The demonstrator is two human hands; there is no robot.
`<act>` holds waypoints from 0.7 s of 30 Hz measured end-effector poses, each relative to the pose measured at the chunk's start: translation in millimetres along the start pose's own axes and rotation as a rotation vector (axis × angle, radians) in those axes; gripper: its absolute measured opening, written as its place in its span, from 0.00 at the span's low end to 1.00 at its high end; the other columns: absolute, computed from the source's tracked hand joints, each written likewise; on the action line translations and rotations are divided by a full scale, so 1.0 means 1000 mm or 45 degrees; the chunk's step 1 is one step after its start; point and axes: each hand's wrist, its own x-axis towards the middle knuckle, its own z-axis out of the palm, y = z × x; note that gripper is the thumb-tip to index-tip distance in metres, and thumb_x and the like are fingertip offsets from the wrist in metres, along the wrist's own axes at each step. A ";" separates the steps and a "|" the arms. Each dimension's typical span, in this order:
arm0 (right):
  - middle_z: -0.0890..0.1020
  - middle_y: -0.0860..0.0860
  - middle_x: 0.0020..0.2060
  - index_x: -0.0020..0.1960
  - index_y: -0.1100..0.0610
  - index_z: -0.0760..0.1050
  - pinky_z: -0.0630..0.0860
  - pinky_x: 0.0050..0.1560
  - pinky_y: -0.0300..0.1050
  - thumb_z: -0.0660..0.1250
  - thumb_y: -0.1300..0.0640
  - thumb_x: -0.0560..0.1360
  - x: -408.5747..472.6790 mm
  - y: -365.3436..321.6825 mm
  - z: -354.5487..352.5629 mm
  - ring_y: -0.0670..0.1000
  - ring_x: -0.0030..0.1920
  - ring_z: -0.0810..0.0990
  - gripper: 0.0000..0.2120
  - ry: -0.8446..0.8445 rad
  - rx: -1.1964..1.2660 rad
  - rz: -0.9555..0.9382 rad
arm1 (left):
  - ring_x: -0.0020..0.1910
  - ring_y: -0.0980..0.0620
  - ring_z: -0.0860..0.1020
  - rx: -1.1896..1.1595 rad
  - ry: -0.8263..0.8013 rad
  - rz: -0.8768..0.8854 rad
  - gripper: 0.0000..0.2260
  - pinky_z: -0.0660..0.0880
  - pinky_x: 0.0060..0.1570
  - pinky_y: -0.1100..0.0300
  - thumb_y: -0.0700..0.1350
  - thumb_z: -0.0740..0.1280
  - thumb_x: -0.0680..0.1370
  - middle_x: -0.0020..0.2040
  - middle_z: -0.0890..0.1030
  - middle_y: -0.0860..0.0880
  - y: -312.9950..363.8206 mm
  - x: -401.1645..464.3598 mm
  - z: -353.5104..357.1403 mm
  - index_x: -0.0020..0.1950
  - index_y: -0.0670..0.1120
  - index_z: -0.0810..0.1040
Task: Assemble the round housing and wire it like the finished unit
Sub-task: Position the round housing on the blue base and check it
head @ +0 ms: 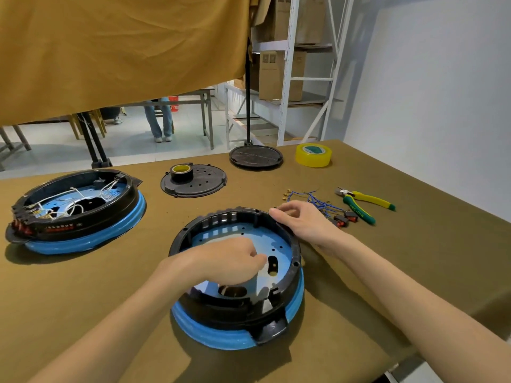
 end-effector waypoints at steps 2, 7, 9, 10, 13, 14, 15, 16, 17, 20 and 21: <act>0.80 0.47 0.58 0.65 0.52 0.76 0.76 0.51 0.42 0.67 0.32 0.76 -0.011 0.003 -0.002 0.45 0.56 0.80 0.28 0.059 -0.087 0.041 | 0.37 0.44 0.72 -0.020 0.037 0.029 0.17 0.73 0.43 0.53 0.52 0.54 0.86 0.39 0.73 0.44 -0.007 0.000 0.006 0.46 0.43 0.74; 0.86 0.50 0.47 0.54 0.52 0.83 0.83 0.43 0.45 0.64 0.42 0.82 -0.031 0.017 0.000 0.46 0.43 0.85 0.15 -0.104 -0.076 -0.018 | 0.55 0.49 0.81 -0.060 0.031 0.033 0.13 0.78 0.59 0.46 0.54 0.56 0.86 0.57 0.82 0.50 -0.008 -0.003 0.016 0.68 0.54 0.72; 0.86 0.50 0.47 0.56 0.51 0.84 0.77 0.35 0.34 0.63 0.44 0.83 -0.024 0.012 -0.005 0.40 0.38 0.82 0.14 -0.149 -0.043 -0.044 | 0.55 0.51 0.80 -0.066 0.019 0.027 0.15 0.78 0.60 0.46 0.56 0.56 0.85 0.57 0.81 0.51 -0.006 -0.002 0.019 0.70 0.54 0.70; 0.86 0.48 0.48 0.56 0.51 0.84 0.75 0.36 0.30 0.63 0.44 0.83 -0.019 0.008 -0.008 0.39 0.40 0.83 0.14 -0.177 -0.063 -0.050 | 0.55 0.52 0.80 -0.062 0.008 0.023 0.16 0.77 0.61 0.47 0.57 0.57 0.85 0.57 0.81 0.53 -0.005 -0.001 0.020 0.71 0.54 0.69; 0.85 0.44 0.54 0.61 0.50 0.83 0.75 0.47 0.30 0.63 0.45 0.83 -0.003 -0.005 -0.008 0.41 0.52 0.83 0.14 -0.285 -0.119 -0.064 | 0.55 0.54 0.79 -0.031 0.039 0.015 0.18 0.76 0.61 0.50 0.57 0.57 0.85 0.59 0.80 0.54 -0.003 0.002 0.019 0.72 0.53 0.69; 0.84 0.44 0.56 0.63 0.50 0.82 0.76 0.51 0.33 0.63 0.44 0.83 0.001 -0.008 -0.006 0.42 0.55 0.82 0.15 -0.302 -0.118 -0.050 | 0.56 0.53 0.78 -0.005 0.084 0.018 0.18 0.76 0.62 0.50 0.56 0.57 0.85 0.60 0.79 0.53 -0.003 0.003 0.018 0.72 0.53 0.70; 0.84 0.45 0.57 0.64 0.51 0.81 0.76 0.55 0.37 0.63 0.44 0.83 0.003 -0.011 -0.004 0.43 0.56 0.81 0.16 -0.288 -0.123 -0.031 | 0.58 0.51 0.77 0.030 0.135 0.020 0.18 0.75 0.63 0.49 0.56 0.57 0.85 0.61 0.78 0.52 -0.002 0.004 0.018 0.72 0.53 0.72; 0.84 0.46 0.56 0.63 0.52 0.81 0.77 0.56 0.41 0.63 0.42 0.83 0.004 -0.012 -0.002 0.44 0.56 0.81 0.17 -0.238 -0.151 -0.027 | 0.60 0.49 0.75 0.066 0.181 0.019 0.18 0.73 0.64 0.49 0.56 0.58 0.85 0.62 0.76 0.50 -0.003 0.005 0.018 0.72 0.53 0.72; 0.84 0.46 0.51 0.60 0.52 0.82 0.77 0.52 0.42 0.63 0.41 0.82 0.002 -0.011 -0.001 0.44 0.51 0.81 0.18 -0.167 -0.209 -0.047 | 0.62 0.48 0.74 0.095 0.212 0.023 0.17 0.71 0.66 0.48 0.56 0.58 0.84 0.63 0.74 0.49 -0.003 0.006 0.019 0.72 0.55 0.72; 0.74 0.45 0.31 0.47 0.51 0.81 0.66 0.34 0.44 0.61 0.41 0.83 -0.010 0.005 0.002 0.45 0.30 0.70 0.17 -0.062 -0.357 -0.126 | 0.64 0.46 0.70 0.143 0.255 0.076 0.17 0.67 0.68 0.46 0.55 0.59 0.84 0.65 0.70 0.48 -0.007 0.009 0.021 0.72 0.56 0.72; 0.72 0.46 0.29 0.46 0.53 0.81 0.64 0.33 0.44 0.60 0.43 0.84 -0.014 0.010 0.003 0.46 0.29 0.68 0.18 -0.079 -0.363 -0.131 | 0.65 0.45 0.69 0.148 0.263 0.085 0.17 0.66 0.68 0.46 0.55 0.59 0.84 0.65 0.70 0.48 -0.007 0.011 0.021 0.73 0.56 0.72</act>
